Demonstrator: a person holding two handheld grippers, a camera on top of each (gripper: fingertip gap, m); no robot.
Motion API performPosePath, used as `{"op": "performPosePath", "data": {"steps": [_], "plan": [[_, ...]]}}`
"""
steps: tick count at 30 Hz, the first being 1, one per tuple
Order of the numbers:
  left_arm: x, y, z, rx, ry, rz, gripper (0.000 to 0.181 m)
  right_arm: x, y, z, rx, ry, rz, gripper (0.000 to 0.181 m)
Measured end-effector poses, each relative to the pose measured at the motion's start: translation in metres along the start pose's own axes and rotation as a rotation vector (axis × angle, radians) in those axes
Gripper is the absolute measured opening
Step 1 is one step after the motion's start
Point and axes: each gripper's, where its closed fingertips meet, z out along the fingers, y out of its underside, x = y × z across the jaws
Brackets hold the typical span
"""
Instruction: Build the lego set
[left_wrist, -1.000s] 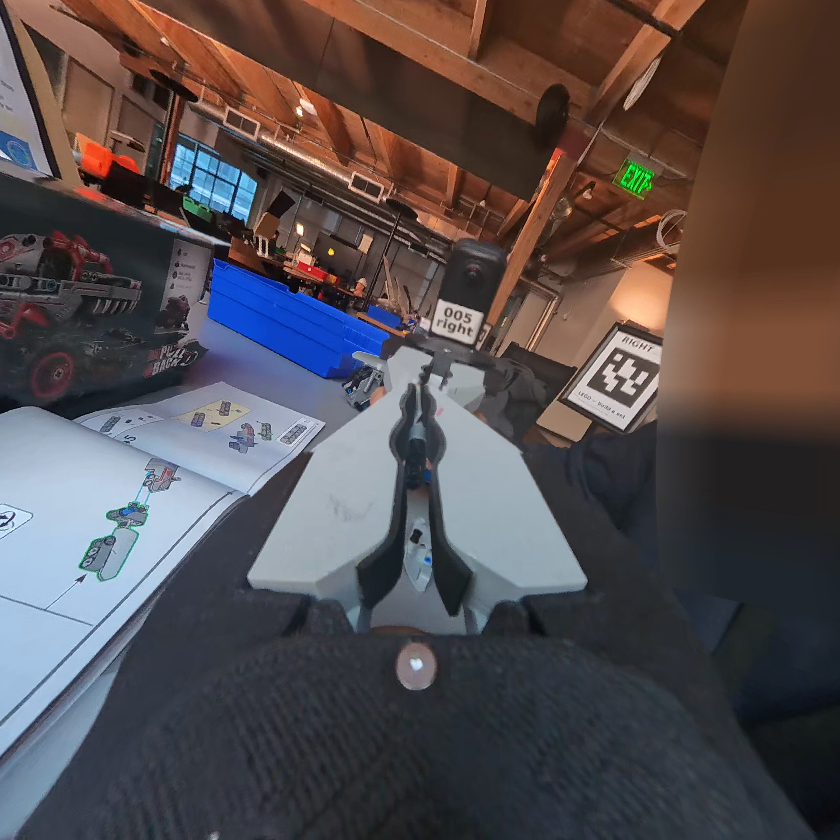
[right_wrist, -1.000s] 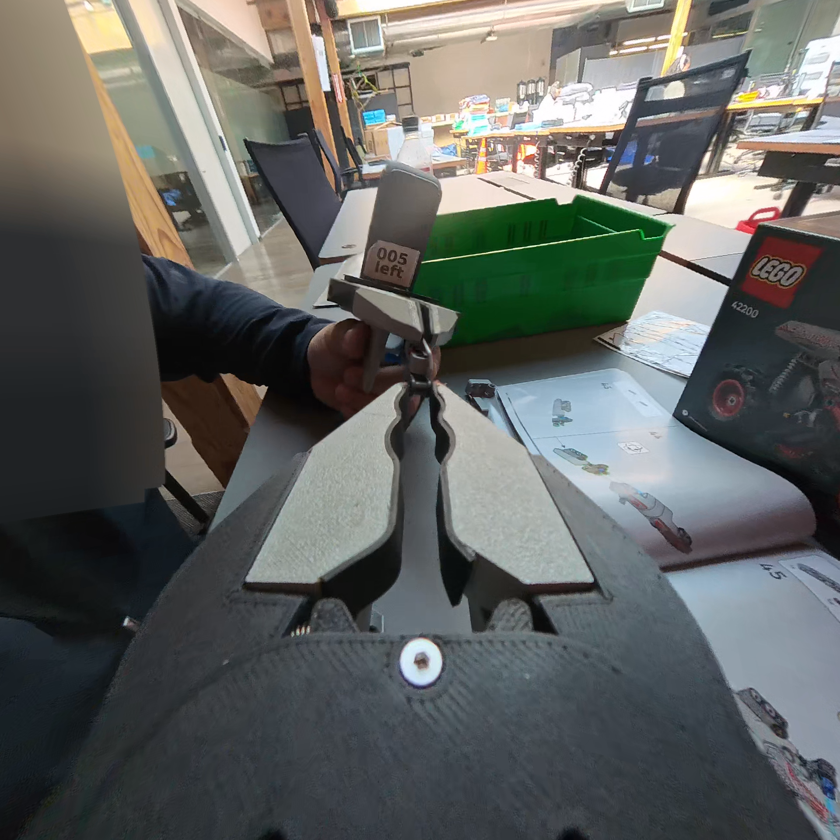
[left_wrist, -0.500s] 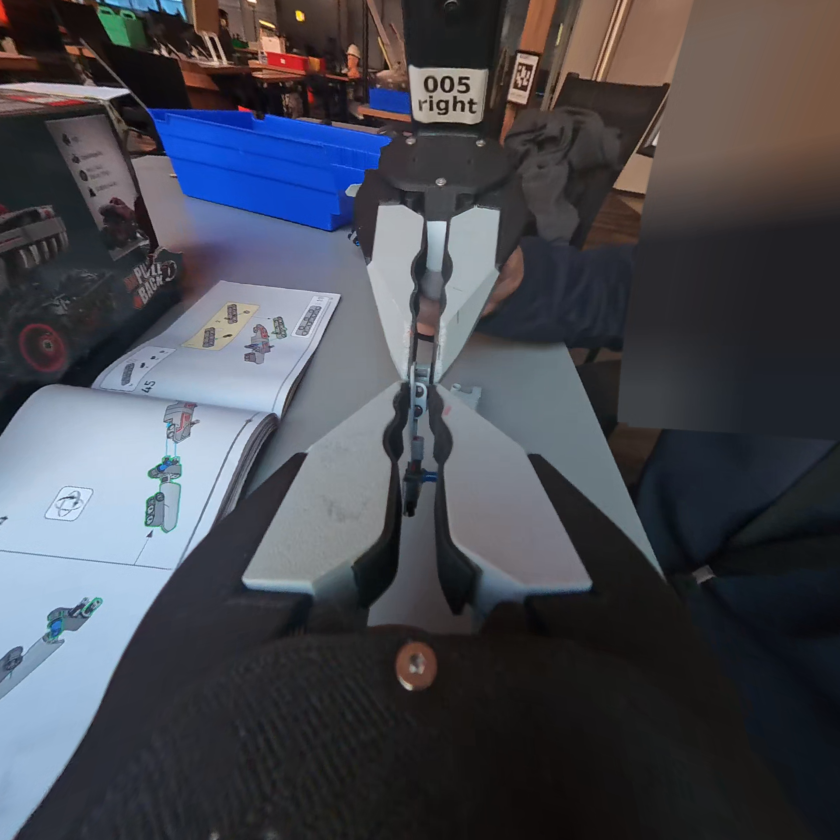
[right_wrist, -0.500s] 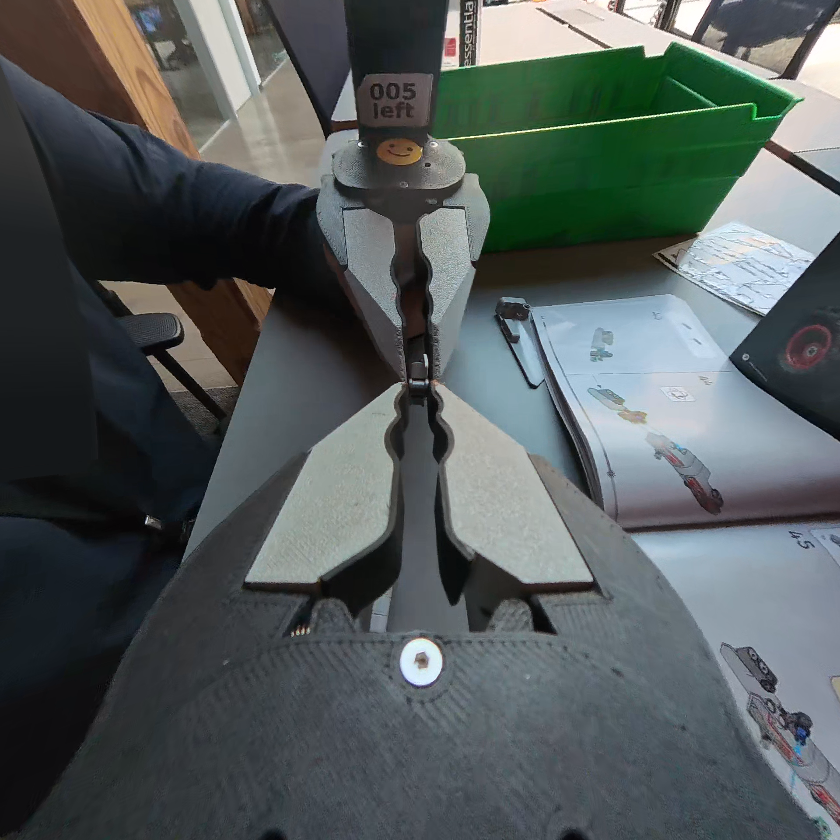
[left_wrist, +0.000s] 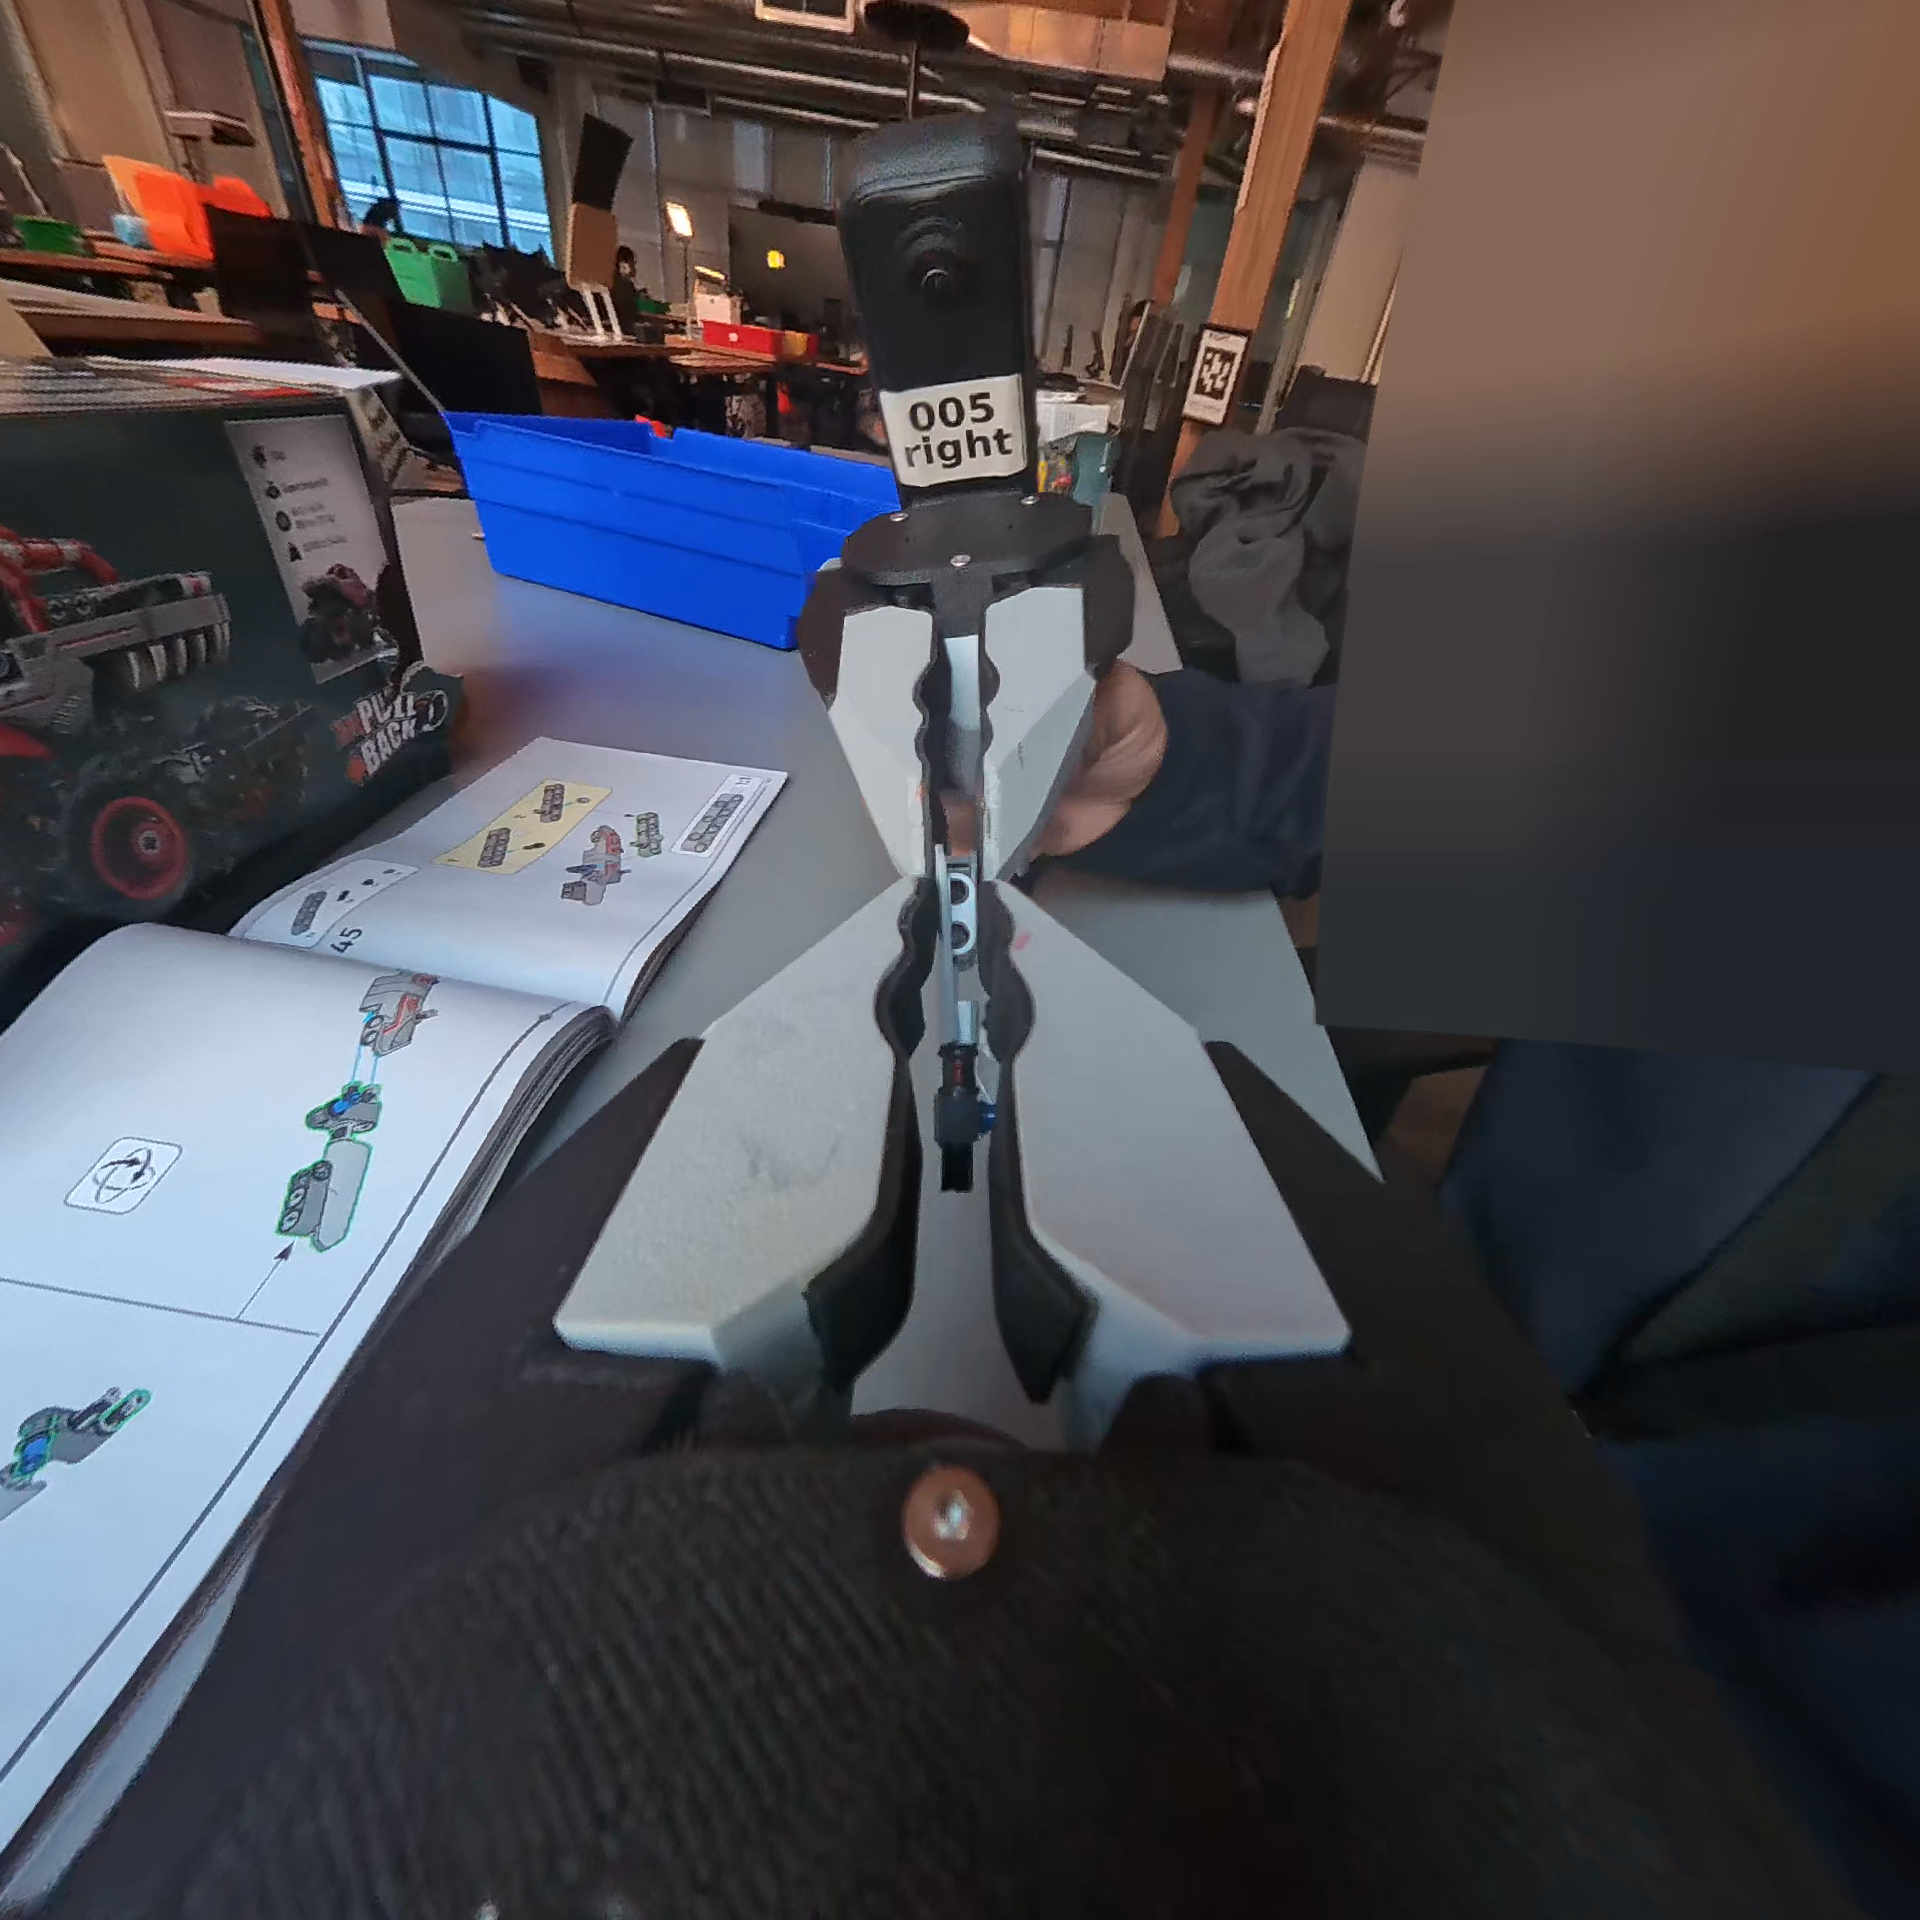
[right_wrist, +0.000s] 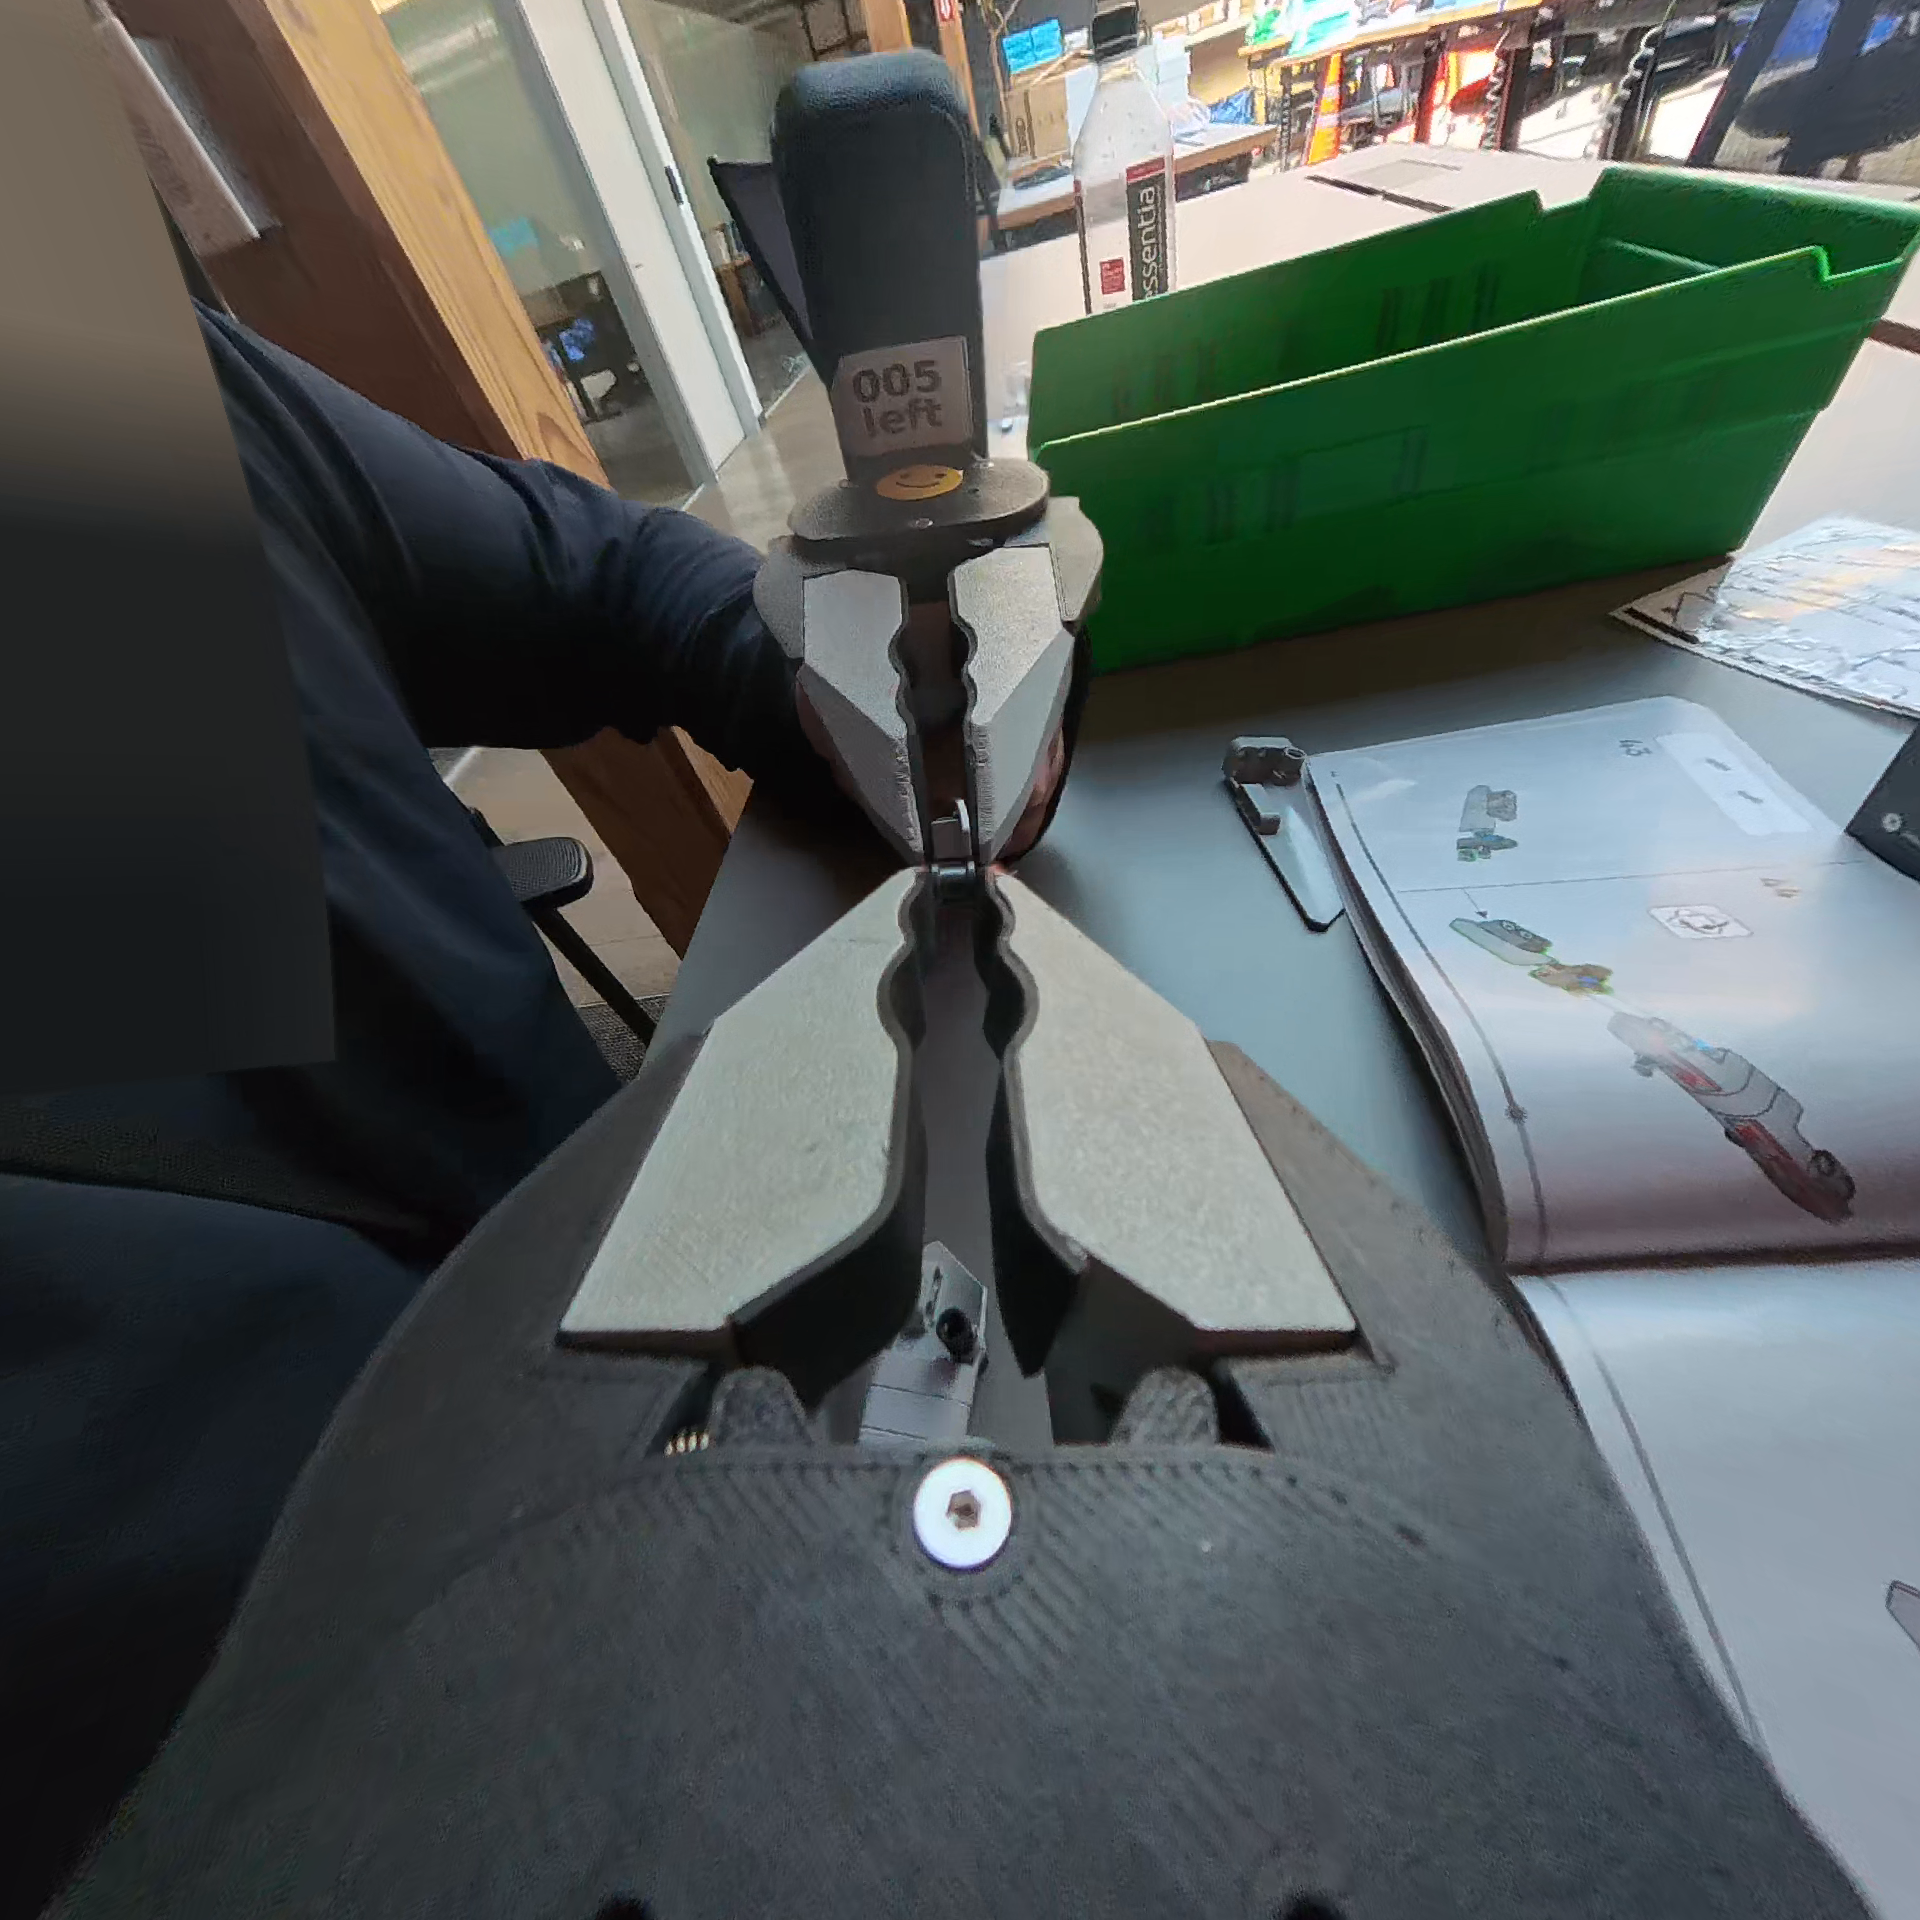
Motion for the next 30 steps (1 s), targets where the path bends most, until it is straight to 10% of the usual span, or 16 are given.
{"op": "performPosePath", "data": {"steps": [23,30], "plan": [[-0.010,-0.005,0.005,0.043,-0.021,-0.095,0.005,0.008,-0.001,-0.006,-0.009,-0.008,0.053,0.006],[-0.023,-0.006,-0.004,0.053,-0.021,-0.142,0.005,0.014,-0.090,-0.136,0.535,0.120,-0.022,0.000]]}}
